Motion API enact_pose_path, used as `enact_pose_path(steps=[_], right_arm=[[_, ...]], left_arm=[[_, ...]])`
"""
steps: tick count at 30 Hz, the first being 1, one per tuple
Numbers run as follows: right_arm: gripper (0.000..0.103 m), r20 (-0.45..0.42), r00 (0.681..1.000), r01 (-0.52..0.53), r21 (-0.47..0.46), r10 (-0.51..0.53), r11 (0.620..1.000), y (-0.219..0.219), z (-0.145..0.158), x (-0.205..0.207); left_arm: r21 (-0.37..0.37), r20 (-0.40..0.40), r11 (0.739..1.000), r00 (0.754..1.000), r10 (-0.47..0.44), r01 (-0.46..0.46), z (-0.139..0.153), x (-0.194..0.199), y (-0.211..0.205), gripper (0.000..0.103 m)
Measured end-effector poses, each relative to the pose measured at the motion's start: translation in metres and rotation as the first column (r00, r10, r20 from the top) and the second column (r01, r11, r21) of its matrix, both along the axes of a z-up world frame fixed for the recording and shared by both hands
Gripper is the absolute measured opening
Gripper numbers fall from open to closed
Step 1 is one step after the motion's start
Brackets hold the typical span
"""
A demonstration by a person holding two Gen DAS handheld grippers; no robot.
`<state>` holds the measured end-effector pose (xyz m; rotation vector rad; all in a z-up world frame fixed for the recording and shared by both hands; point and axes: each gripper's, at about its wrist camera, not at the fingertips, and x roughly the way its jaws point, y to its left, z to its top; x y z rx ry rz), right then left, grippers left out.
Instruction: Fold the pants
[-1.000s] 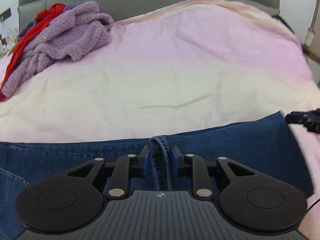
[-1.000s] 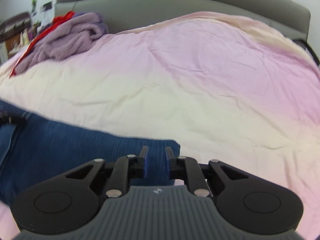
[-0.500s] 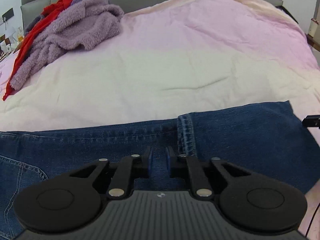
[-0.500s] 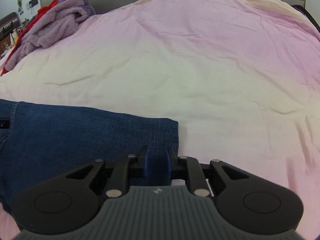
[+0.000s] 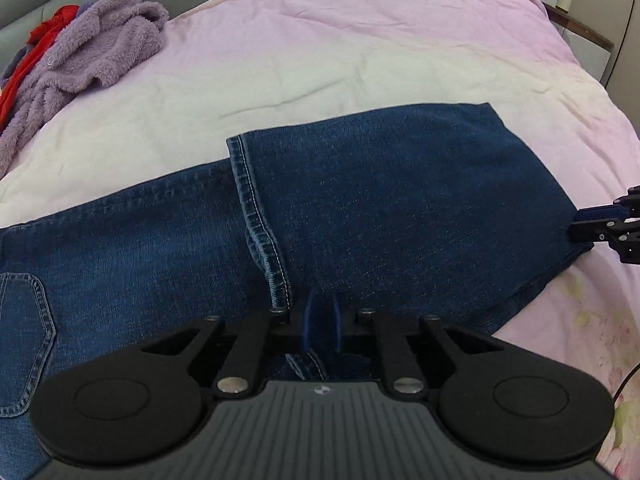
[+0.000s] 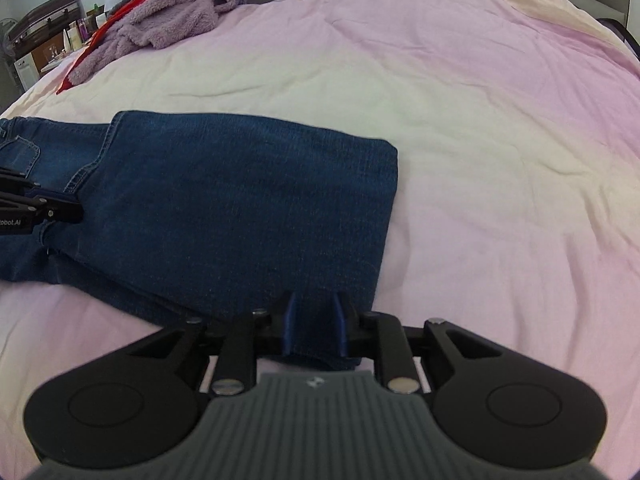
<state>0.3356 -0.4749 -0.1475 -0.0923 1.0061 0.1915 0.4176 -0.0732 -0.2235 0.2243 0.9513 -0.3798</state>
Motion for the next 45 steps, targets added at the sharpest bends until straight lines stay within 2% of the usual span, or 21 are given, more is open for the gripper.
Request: enact_pose_path(steps=[5,8,11,13,15,21,24,25,29,31,32,36,40,42,45], right_arm=[[0.016,-0.047,0.997,-0.071,-0.066,0.068,0.995,0.011,-0.03,-0.011],[0.016,-0.064,0.996,-0.059,-0.067,0.055,0.996,0.013,-0.033,-0.006],[0.016,-0.075,0.995,-0.075,-0.105,0.067,0.992,0.019,-0.027,-0.007],[0.018,-0.076,0.993,-0.101,-0.123,0.092,0.987,0.024,-0.016,-0.011],[0.017,-0.059,0.991,-0.124,-0.113,0.117,0.986,0.029,-0.003,-0.017],[0.017,-0.015,0.98,-0.2,-0.096,0.2,0.975,0.062,0.03,-0.018],[0.022,-0.013,0.974,-0.227,-0.082,0.227,0.97,0.086,0.039,-0.009],[0.025,-0.01,0.971,-0.237,-0.078,0.237,0.968,0.098,0.042,-0.003],[0.026,-0.005,0.954,-0.299,-0.068,0.3,0.952,0.142,0.05,0.013],[0.026,-0.008,0.947,-0.32,-0.051,0.32,0.946,0.161,0.053,0.024],[0.026,-0.009,0.943,-0.331,-0.046,0.331,0.942,0.172,0.055,0.029],[0.026,-0.04,0.929,-0.369,-0.064,0.367,0.927,0.207,0.049,0.049],[0.026,-0.059,0.922,-0.385,-0.074,0.382,0.92,0.232,0.035,0.066],[0.026,-0.068,0.917,-0.397,-0.073,0.393,0.915,0.243,0.028,0.071],[0.026,-0.104,0.91,-0.411,-0.088,0.402,0.907,0.256,0.012,0.08]], left_arm=[[0.025,-0.028,0.999,0.999,0.024,-0.023,-0.014,0.006,0.0,0.014],[0.028,-0.03,0.999,0.999,0.041,-0.04,-0.01,0.005,0.0,0.014],[-0.015,-0.042,0.997,0.996,0.076,-0.076,0.003,-0.003,0.018,0.016],[-0.027,-0.023,0.995,0.995,0.098,-0.099,0.017,-0.011,0.035,0.024],[-0.022,0.006,0.991,0.991,0.132,-0.132,0.031,-0.02,0.055,0.024],[-0.05,0.021,0.963,0.964,0.266,-0.265,0.07,-0.025,0.133,0.027],[-0.075,0.029,0.936,0.938,0.346,-0.343,0.086,-0.029,0.18,0.045],[-0.091,0.025,0.923,0.926,0.377,-0.373,0.09,-0.029,0.198,0.048],[-0.104,0.012,0.861,0.865,0.501,-0.498,0.095,-0.031,0.261,0.053],[-0.112,0.006,0.827,0.831,0.556,-0.552,0.094,-0.033,0.291,0.066],[-0.126,-0.003,0.809,0.816,0.579,-0.574,0.091,-0.034,0.304,0.068],[-0.212,-0.092,0.705,0.732,0.676,-0.677,0.07,-0.038,0.357,0.069],[-0.288,-0.126,0.601,0.652,0.748,-0.745,0.046,-0.047,0.394,0.069],[-0.347,-0.173,0.537,0.615,0.77,-0.769,0.034,-0.048,0.407,0.069],[-0.432,-0.239,0.452,0.583,0.777,-0.78,0.017,-0.048,0.422,0.075]])
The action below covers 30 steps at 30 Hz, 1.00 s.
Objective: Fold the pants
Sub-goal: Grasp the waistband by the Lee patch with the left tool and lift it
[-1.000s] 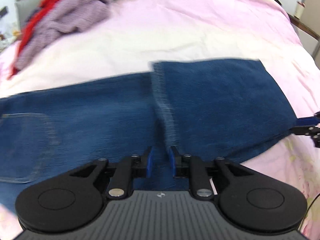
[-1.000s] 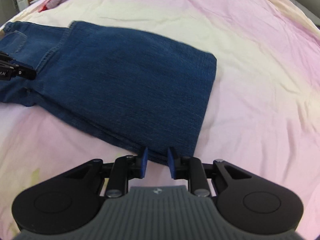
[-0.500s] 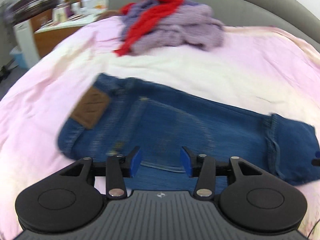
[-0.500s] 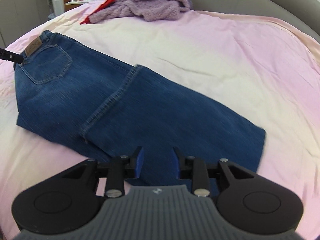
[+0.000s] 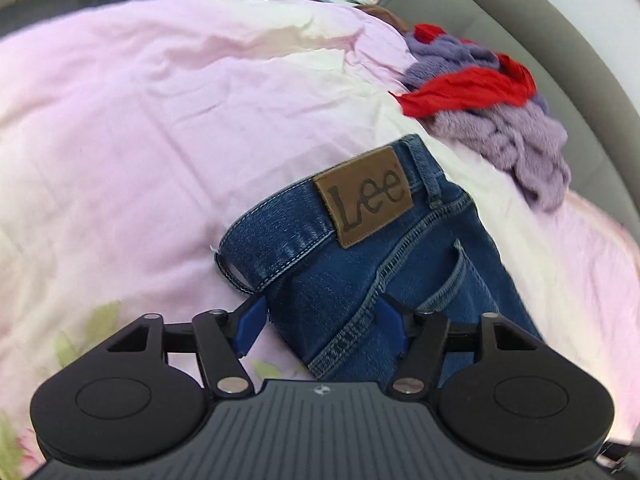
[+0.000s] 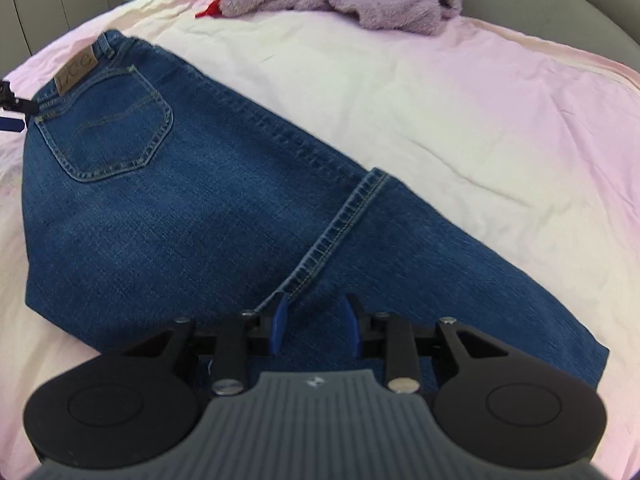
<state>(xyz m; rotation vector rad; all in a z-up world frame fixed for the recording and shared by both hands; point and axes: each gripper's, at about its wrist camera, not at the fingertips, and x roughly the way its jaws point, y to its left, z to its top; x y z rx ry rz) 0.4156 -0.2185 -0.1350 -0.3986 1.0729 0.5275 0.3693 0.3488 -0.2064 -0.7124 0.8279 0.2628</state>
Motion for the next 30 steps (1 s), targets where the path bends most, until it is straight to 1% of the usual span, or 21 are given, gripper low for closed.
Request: enact_pose_path(steps=[1,3,4,6,8,9,10,11,12,13,14,16,18,20,23,25,27,29,30], right_arm=[[0.026,-0.016,1.0,-0.005,-0.015,0.004,1.0,0.001,-0.007,0.0],[0.025,-0.039,0.999,-0.017,-0.047,0.015,0.999,0.006,-0.016,0.003],[0.025,-0.042,0.999,-0.025,-0.064,0.023,0.998,0.008,-0.021,0.004],[0.026,-0.049,0.999,-0.022,-0.07,0.019,0.997,0.01,-0.025,0.007],[0.026,-0.062,0.998,-0.009,-0.064,0.005,0.998,0.01,-0.029,0.009],[0.026,-0.067,0.998,-0.007,-0.063,0.003,0.998,0.009,-0.03,0.011],[0.026,-0.07,0.998,-0.006,-0.062,0.002,0.998,0.009,-0.031,0.011],[0.026,-0.073,0.997,-0.005,-0.061,0.001,0.998,0.008,-0.032,0.012],[0.026,-0.076,0.997,-0.004,-0.059,0.0,0.998,0.007,-0.033,0.013],[0.026,-0.081,0.997,0.001,-0.055,-0.005,0.998,0.006,-0.034,0.014],[0.025,-0.088,0.996,0.009,-0.049,-0.013,0.999,0.005,-0.036,0.015],[0.025,-0.1,0.995,0.015,-0.041,-0.019,0.999,0.002,-0.039,0.017],[0.026,-0.112,0.993,0.022,-0.038,-0.026,0.999,-0.002,-0.043,0.019],[0.026,-0.117,0.992,0.035,-0.034,-0.038,0.999,-0.003,-0.047,0.02],[0.026,-0.114,0.992,0.043,-0.032,-0.046,0.999,-0.003,-0.046,0.021],[0.026,-0.106,0.994,0.039,-0.031,-0.042,0.999,0.0,-0.042,0.02],[0.026,-0.09,0.994,0.056,0.007,-0.055,0.998,-0.006,-0.028,0.017],[0.026,-0.054,0.994,0.099,0.048,-0.096,0.994,-0.02,-0.011,0.011],[0.028,-0.042,0.992,0.118,0.055,-0.116,0.991,-0.027,-0.003,0.009]], left_arm=[[-0.036,0.009,0.999,1.0,0.01,-0.01,-0.006,0.001,0.003,0.077],[-0.074,0.018,0.997,0.999,0.038,-0.037,-0.015,0.002,0.01,0.083],[-0.095,0.02,0.995,0.999,0.046,-0.044,-0.021,0.002,0.013,0.084],[-0.153,0.038,0.986,0.997,0.071,-0.065,-0.031,0.002,0.02,0.085],[-0.18,0.062,0.98,0.993,0.096,-0.084,-0.039,0.001,0.027,0.083],[-0.194,0.066,0.975,0.99,0.123,-0.108,-0.044,-0.001,0.031,0.074],[-0.207,0.064,0.97,0.987,0.147,-0.132,-0.05,-0.001,0.036,0.064],[-0.229,0.068,0.962,0.984,0.167,-0.147,-0.055,-0.002,0.042,0.059],[-0.264,0.064,0.951,0.981,0.181,-0.158,-0.059,-0.002,0.046,0.051],[-0.283,0.064,0.946,0.981,0.185,-0.16,-0.06,-0.002,0.049,0.042],[-0.275,0.058,0.949,0.982,0.178,-0.156,-0.057,0.0,0.049,0.039],[-0.2,0.056,0.972,0.989,0.133,-0.12,-0.039,0.007,0.041,0.025],[-0.136,0.082,0.987,0.991,0.101,-0.09,-0.016,0.01,0.032,0.019],[-0.088,0.132,0.995,0.989,0.062,-0.051,0.012,0.009,0.023,0.017],[-0.058,0.209,0.998,0.978,0.013,-0.001,0.06,0.009,0.006,0.017],[-0.014,0.261,0.999,0.965,-0.04,0.045,0.094,0.009,-0.014,0.017],[0.035,0.308,0.995,0.946,-0.103,0.096,0.125,0.01,-0.039,0.016],[0.094,0.351,0.984,0.92,-0.173,0.149,0.156,0.012,-0.07,0.016],[0.119,0.372,0.977,0.904,-0.209,0.177,0.171,0.012,-0.087,0.016]])
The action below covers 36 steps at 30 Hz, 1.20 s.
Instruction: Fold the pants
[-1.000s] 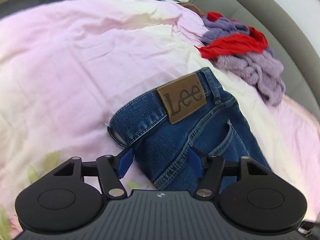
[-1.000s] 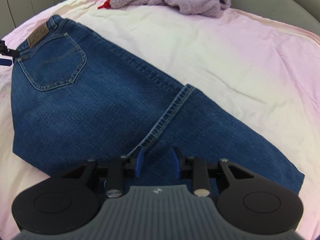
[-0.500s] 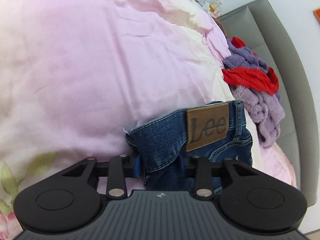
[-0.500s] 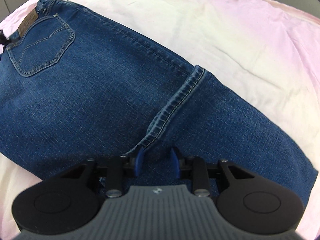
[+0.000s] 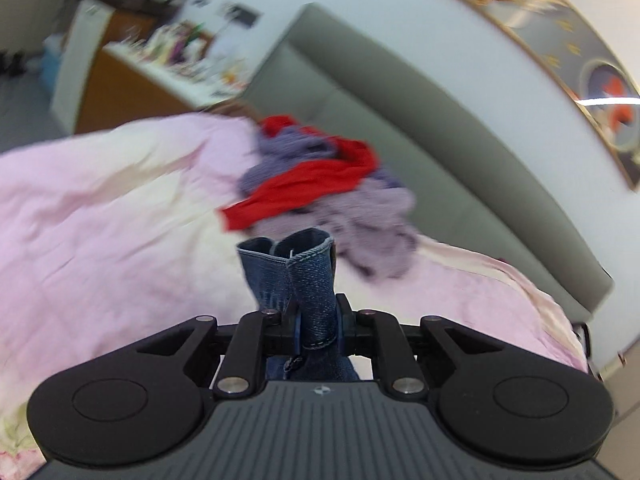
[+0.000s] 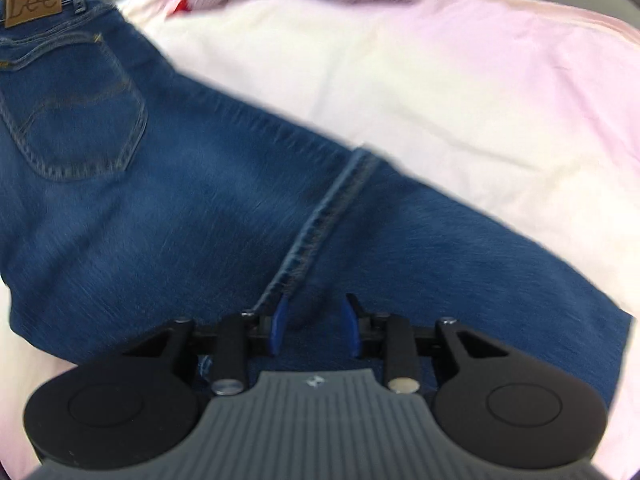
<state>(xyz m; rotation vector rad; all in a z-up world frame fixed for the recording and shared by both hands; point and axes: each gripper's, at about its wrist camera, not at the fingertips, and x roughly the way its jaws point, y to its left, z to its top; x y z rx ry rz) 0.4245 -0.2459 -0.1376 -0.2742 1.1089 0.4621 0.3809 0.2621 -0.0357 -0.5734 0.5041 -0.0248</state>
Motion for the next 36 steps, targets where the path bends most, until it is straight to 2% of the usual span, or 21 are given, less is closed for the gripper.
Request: enact_pose_path(steps=[3,5,7,10,14,17,21,23,25,27,29,30,31,32,33,35,36], right_arm=[[0.029,0.008,0.998,0.062,0.024,-0.062,0.998,-0.03,0.021,-0.01],[0.029,0.015,0.995,0.098,0.048,-0.098,0.994,-0.053,0.034,-0.019],[0.029,0.028,0.992,0.122,0.07,-0.124,0.99,-0.076,0.047,-0.032],[0.029,0.044,0.986,0.154,0.098,-0.159,0.983,-0.11,0.063,-0.048],[0.029,0.048,0.979,0.191,0.133,-0.199,0.972,-0.152,0.074,-0.067],[0.029,0.042,0.974,0.213,0.139,-0.221,0.967,-0.179,0.075,-0.077],[0.029,0.015,0.97,0.237,0.149,-0.242,0.96,-0.212,0.066,-0.083],[0.029,-0.002,0.969,0.245,0.152,-0.248,0.957,-0.222,0.058,-0.085],[0.029,-0.016,0.968,0.251,0.15,-0.251,0.956,-0.232,0.05,-0.089],[0.029,-0.034,0.967,0.253,0.146,-0.251,0.956,-0.241,0.041,-0.093],[0.029,-0.051,0.966,0.26,0.135,-0.255,0.956,-0.247,0.032,-0.094],[0.029,-0.056,0.965,0.26,0.129,-0.254,0.957,-0.247,0.029,-0.095],[0.029,-0.059,0.966,0.257,0.126,-0.252,0.958,-0.248,0.027,-0.096],[0.029,-0.057,0.967,0.255,0.129,-0.25,0.958,-0.249,0.025,-0.097],[0.03,-0.051,0.967,0.255,0.148,-0.25,0.956,-0.25,0.026,-0.098],[0.04,-0.047,0.964,0.264,0.208,-0.26,0.942,-0.251,0.027,-0.097],[0.04,-0.044,0.96,0.279,0.234,-0.277,0.931,-0.249,0.03,-0.095]], left_arm=[[0.065,0.074,0.994,0.993,-0.094,0.089,0.04,-0.002,-0.057,0.015],[0.111,0.104,0.981,0.98,-0.171,0.159,0.061,-0.001,-0.1,0.013],[0.17,0.116,0.958,0.961,-0.252,0.231,0.075,0.002,-0.148,0.012],[0.259,0.104,0.91,0.927,-0.36,0.324,0.078,0.005,-0.22,0.012],[0.339,0.032,0.825,0.871,-0.49,0.451,0.053,0.01,-0.312,0.011],[0.363,-0.057,0.759,0.826,-0.561,0.541,0.011,0.017,-0.372,0.009],[0.367,-0.188,0.654,0.742,-0.644,0.661,-0.059,0.004,-0.434,0.008],[0.362,-0.234,0.614,0.706,-0.668,0.701,-0.09,-0.006,-0.453,0.008],[0.332,-0.283,0.588,0.673,-0.684,0.738,-0.117,-0.011,-0.463,0.01],[0.303,-0.323,0.571,0.646,-0.691,0.763,-0.136,-0.016,-0.467,0.013],[0.263,-0.339,0.575,0.632,-0.697,0.775,-0.15,-0.014,-0.464,0.021],[0.238,-0.335,0.582,0.628,-0.703,0.778,-0.152,-0.011,-0.46,0.027],[0.222,-0.331,0.58,0.62,-0.712,0.784,-0.154,-0.01,-0.457,0.041],[0.211,-0.323,0.573,0.61,-0.724,0.792,-0.152,-0.01,-0.456,0.045],[0.203,-0.317,0.565,0.6,-0.734,0.799,-0.151,-0.011,-0.451,0.054],[0.216,-0.307,0.544,0.586,-0.75,0.811,-0.142,-0.016,-0.441,0.062],[0.221,-0.302,0.531,0.575,-0.76,0.818,-0.137,-0.019,-0.433,0.062]])
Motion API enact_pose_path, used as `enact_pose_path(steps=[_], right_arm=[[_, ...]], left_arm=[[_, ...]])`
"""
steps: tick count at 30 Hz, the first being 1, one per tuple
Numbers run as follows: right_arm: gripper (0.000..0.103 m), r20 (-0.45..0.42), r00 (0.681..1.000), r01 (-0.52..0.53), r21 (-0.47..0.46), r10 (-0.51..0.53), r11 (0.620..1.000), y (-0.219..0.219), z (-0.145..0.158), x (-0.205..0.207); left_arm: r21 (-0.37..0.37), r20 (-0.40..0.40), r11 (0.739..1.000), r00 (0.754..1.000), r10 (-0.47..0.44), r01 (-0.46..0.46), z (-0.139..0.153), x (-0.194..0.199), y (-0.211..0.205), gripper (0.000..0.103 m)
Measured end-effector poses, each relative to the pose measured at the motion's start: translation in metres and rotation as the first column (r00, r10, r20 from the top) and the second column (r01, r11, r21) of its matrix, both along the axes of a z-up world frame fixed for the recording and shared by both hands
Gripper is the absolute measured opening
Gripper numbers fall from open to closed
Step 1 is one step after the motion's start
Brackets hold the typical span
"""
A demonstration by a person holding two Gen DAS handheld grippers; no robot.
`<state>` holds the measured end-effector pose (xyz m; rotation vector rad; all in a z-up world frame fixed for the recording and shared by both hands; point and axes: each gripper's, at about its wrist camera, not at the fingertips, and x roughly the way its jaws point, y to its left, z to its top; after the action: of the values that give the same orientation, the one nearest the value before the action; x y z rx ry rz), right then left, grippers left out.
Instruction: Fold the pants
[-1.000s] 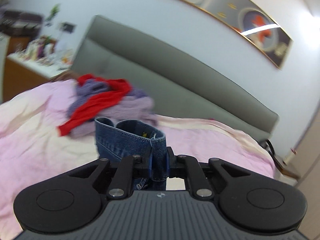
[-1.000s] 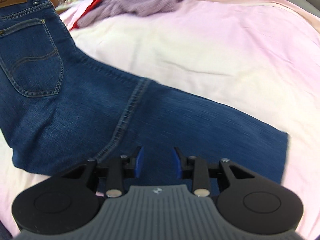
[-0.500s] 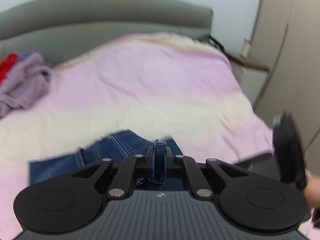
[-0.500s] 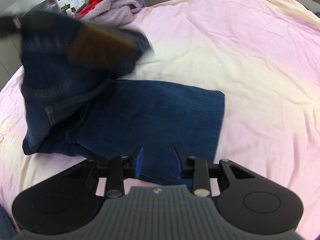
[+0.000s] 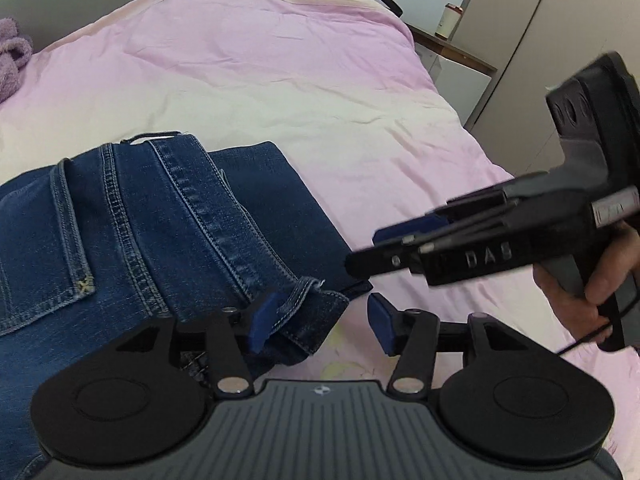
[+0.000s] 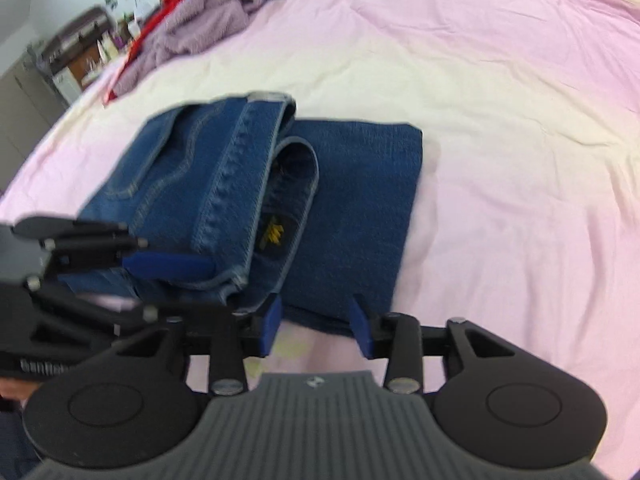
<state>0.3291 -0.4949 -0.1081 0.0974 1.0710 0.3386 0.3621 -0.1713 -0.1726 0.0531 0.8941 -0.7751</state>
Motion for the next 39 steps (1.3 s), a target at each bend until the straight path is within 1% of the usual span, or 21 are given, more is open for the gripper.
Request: enact_pose_path(steps=[2,4,5,7,8,10,13,16,19,20,21,22,23,24,26,28,30,33,36,37,39], right_arm=[[0.04,0.017,0.999,0.029,0.052,-0.03,0.998,0.001,0.008,0.006],[0.042,0.03,0.998,0.055,0.096,-0.059,0.994,0.004,0.014,0.017],[0.042,0.029,0.997,0.063,0.117,-0.067,0.991,0.008,0.018,0.022],[0.043,0.023,0.996,0.076,0.147,-0.081,0.986,0.016,0.021,0.035],[0.047,0.021,0.996,0.085,0.156,-0.089,0.984,0.021,0.02,0.042],[0.054,0.004,0.994,0.106,0.186,-0.108,0.977,0.028,0.018,0.055],[0.055,-0.044,0.988,0.156,0.248,-0.15,0.956,0.031,0.011,0.073],[0.054,-0.077,0.977,0.212,0.278,-0.199,0.937,0.036,-0.003,0.091],[0.053,-0.103,0.964,0.264,0.302,-0.244,0.916,0.039,-0.017,0.11],[0.051,-0.12,0.96,0.279,0.315,-0.254,0.907,0.04,-0.023,0.116],[0.046,-0.141,0.954,0.297,0.326,-0.265,0.897,0.041,-0.028,0.12],[0.034,-0.163,0.948,0.315,0.342,-0.274,0.885,0.041,-0.033,0.122],[0.031,-0.188,0.943,0.327,0.365,-0.275,0.872,0.043,-0.037,0.124],[0.028,-0.191,0.94,0.334,0.364,-0.282,0.869,0.045,-0.037,0.123],[0.012,-0.135,0.958,0.285,0.335,-0.254,0.898,0.053,-0.025,0.118],[0.004,-0.067,0.975,0.223,0.274,-0.212,0.936,0.065,-0.007,0.113],[0.003,0.0,0.986,0.16,0.217,-0.164,0.963,0.079,0.015,0.107],[0.002,0.106,0.99,0.073,0.167,-0.091,0.983,0.098,0.053,0.101],[0.001,0.239,0.971,-0.032,0.082,0.011,0.996,0.117,0.098,0.094],[0.001,0.272,0.962,-0.048,0.054,0.031,0.997,0.119,0.111,0.093],[0.001,0.313,0.95,-0.029,0.034,0.017,0.999,0.112,0.129,0.094]], left_arm=[[0.002,0.004,1.0,1.0,-0.012,0.012,0.008,-0.005,0.02,0.063],[0.039,0.019,0.999,1.0,0.011,-0.011,0.015,-0.004,0.042,0.063],[0.043,0.023,0.999,1.0,0.016,-0.017,0.018,-0.003,0.053,0.066],[0.093,0.058,0.994,0.997,0.052,-0.057,0.023,0.0,0.078,0.066],[0.12,0.075,0.99,0.995,0.071,-0.08,0.023,0.004,0.084,0.066],[0.163,0.081,0.979,0.991,0.111,-0.123,0.021,0.012,0.106,0.066],[0.196,0.096,0.964,0.982,0.166,-0.182,0.017,0.022,0.136,0.066],[0.205,0.087,0.951,0.972,0.219,-0.232,0.009,0.032,0.159,0.066],[0.177,0.054,0.945,0.962,0.268,-0.274,0.0,0.039,0.179,0.066],[0.172,0.048,0.944,0.959,0.279,-0.283,-0.003,0.04,0.182,0.066],[0.165,0.041,0.942,0.957,0.289,-0.291,-0.005,0.042,0.186,0.066],[0.159,0.035,0.942,0.955,0.293,-0.295,-0.006,0.042,0.188,0.066],[0.155,0.032,0.942,0.955,0.295,-0.296,-0.005,0.043,0.191,0.066],[0.153,0.034,0.942,0.955,0.296,-0.298,-0.006,0.043,0.192,0.066],[0.146,0.042,0.94,0.951,0.306,-0.309,-0.005,0.041,0.195,0.066],[0.135,0.044,0.933,0.943,0.33,-0.333,-0.004,0.04,0.199,0.066],[0.119,0.036,0.923,0.931,0.363,-0.365,-0.003,0.042,0.205,0.066],[0.102,0.04,0.912,0.917,0.396,-0.398,0.005,0.042,0.212,0.066],[0.082,0.058,0.909,0.912,0.405,-0.409,0.017,0.04,0.215,0.066],[0.077,0.066,0.908,0.911,0.406,-0.411,0.021,0.04,0.215,0.066],[0.067,0.074,0.909,0.911,0.407,-0.412,0.026,0.04,0.213,0.066]])
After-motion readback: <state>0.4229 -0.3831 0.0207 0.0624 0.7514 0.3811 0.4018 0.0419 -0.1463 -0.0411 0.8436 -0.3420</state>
